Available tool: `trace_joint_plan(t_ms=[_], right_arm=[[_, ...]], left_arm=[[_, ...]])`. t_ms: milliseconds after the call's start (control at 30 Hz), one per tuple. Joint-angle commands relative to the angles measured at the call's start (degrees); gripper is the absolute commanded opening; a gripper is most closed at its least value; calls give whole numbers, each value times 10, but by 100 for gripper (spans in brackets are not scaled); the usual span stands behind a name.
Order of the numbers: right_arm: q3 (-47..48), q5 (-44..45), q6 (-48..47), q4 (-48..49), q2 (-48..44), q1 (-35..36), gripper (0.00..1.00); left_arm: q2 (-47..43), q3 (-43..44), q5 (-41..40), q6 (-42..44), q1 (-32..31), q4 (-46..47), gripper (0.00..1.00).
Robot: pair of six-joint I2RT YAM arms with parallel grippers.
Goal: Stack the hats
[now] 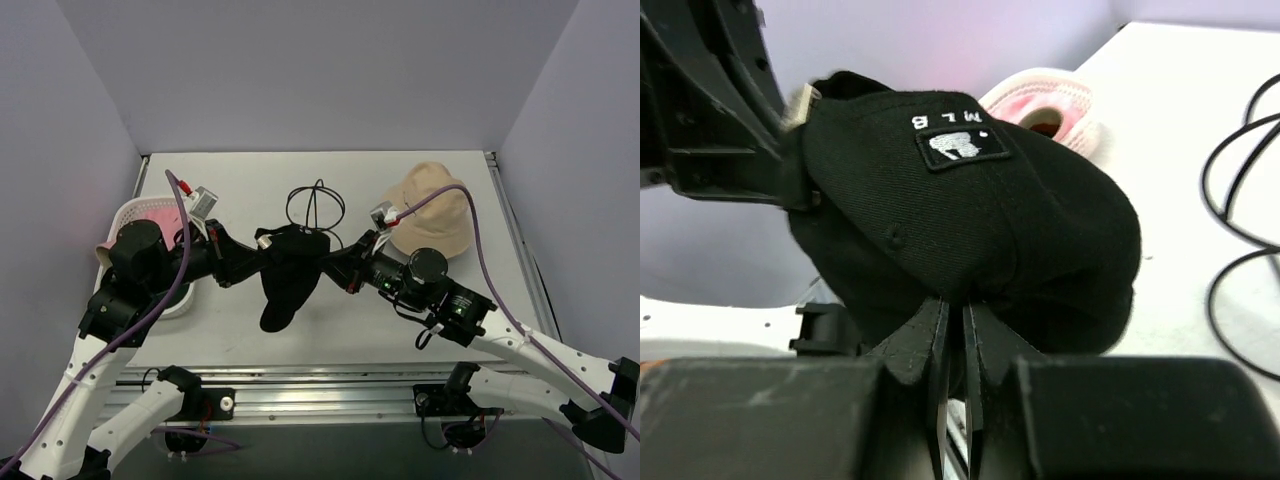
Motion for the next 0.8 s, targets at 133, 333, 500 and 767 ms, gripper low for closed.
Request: trace_joint_plan(t_ms=[133,333,500,767], right_arm=[[96,156,-81,-131,-25,1,0],[147,232,-146,-187,12,0,0],[217,288,-190,-232,76,-4,0],[317,264,-259,-273,182,-47,0]], left_arm=[[12,9,-190,2,-2,-16,26],[31,-12,-307,-1,-12,-13,59],[29,-49,-392,-7,-25,16,94],[15,-157,-498,-26,-38,154,94]])
